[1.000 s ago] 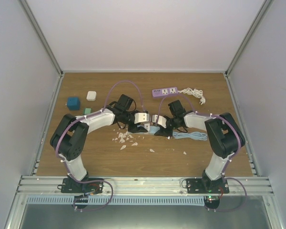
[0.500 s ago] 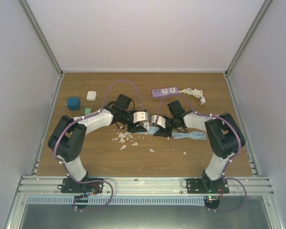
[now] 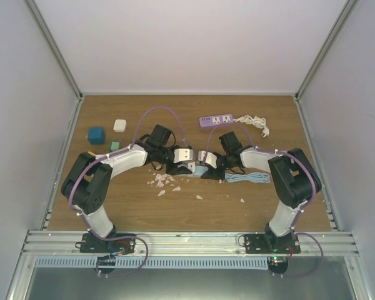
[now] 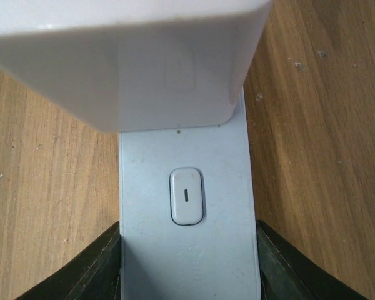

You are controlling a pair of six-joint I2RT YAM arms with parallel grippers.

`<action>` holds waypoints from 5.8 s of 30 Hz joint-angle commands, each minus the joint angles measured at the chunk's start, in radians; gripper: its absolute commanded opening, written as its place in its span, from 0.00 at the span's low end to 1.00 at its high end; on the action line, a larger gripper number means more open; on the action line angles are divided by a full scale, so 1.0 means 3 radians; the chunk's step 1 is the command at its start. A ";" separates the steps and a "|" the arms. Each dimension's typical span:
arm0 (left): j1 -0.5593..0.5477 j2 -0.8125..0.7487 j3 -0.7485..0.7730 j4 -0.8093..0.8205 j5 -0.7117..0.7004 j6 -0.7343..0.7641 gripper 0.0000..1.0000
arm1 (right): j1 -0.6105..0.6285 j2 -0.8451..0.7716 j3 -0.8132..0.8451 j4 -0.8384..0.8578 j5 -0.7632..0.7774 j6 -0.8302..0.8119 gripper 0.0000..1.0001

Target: Pull the plug off the socket

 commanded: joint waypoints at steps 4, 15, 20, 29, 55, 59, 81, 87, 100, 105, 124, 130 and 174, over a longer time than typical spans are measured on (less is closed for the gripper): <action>-0.0093 -0.0394 -0.0199 0.0302 0.0082 0.0269 0.35 | -0.0022 0.0093 0.0006 0.0006 0.0331 0.0196 0.19; -0.0004 -0.0322 -0.0009 0.0111 0.0444 -0.0179 0.34 | 0.0002 0.0116 0.0001 0.0039 0.0414 0.0247 0.18; 0.0008 -0.0305 -0.0015 0.0022 0.0418 -0.0061 0.34 | 0.0005 0.0115 0.0005 0.0025 0.0410 0.0242 0.19; 0.0209 -0.0333 0.0059 -0.0266 0.0269 -0.0054 0.34 | 0.0005 0.0082 -0.0002 0.0000 0.0402 0.0227 0.19; 0.1311 -0.0218 0.0877 -0.2338 -0.1488 0.0090 0.35 | 0.0006 0.0091 0.0004 0.0027 0.0364 0.0194 0.26; 0.1395 -0.0161 0.0880 -0.2520 -0.1959 0.0199 0.36 | 0.0006 0.0077 -0.0004 0.0004 0.0364 0.0163 0.26; 0.1456 0.0472 0.0903 -0.2496 -0.2902 0.0047 0.44 | 0.0005 0.0045 0.0004 -0.0029 0.0369 0.0114 0.35; 0.1456 0.0598 0.0994 -0.2559 -0.2866 0.0034 0.57 | 0.0004 0.0059 0.0068 -0.0057 0.0375 0.0124 0.40; 0.1455 0.0607 0.1004 -0.2624 -0.2814 0.0130 0.68 | 0.0005 0.0058 0.0131 -0.0106 0.0372 0.0096 0.48; 0.1451 0.0573 0.1149 -0.2655 -0.2599 0.0149 0.85 | 0.0005 0.0038 0.0210 -0.0156 0.0347 0.0140 0.62; 0.1370 0.0159 0.1199 -0.2537 -0.1188 0.0444 0.92 | -0.0015 -0.0359 0.0543 -0.0924 0.0258 0.0100 0.85; 0.1279 -0.0045 0.0962 -0.2342 -0.0740 0.0662 0.92 | -0.0137 -0.0647 0.0419 -0.1280 0.0333 -0.0037 0.86; 0.0566 -0.0067 0.0424 -0.1437 -0.0554 0.0450 0.84 | -0.1069 -0.0266 0.0251 -0.1115 0.1497 -0.1256 0.33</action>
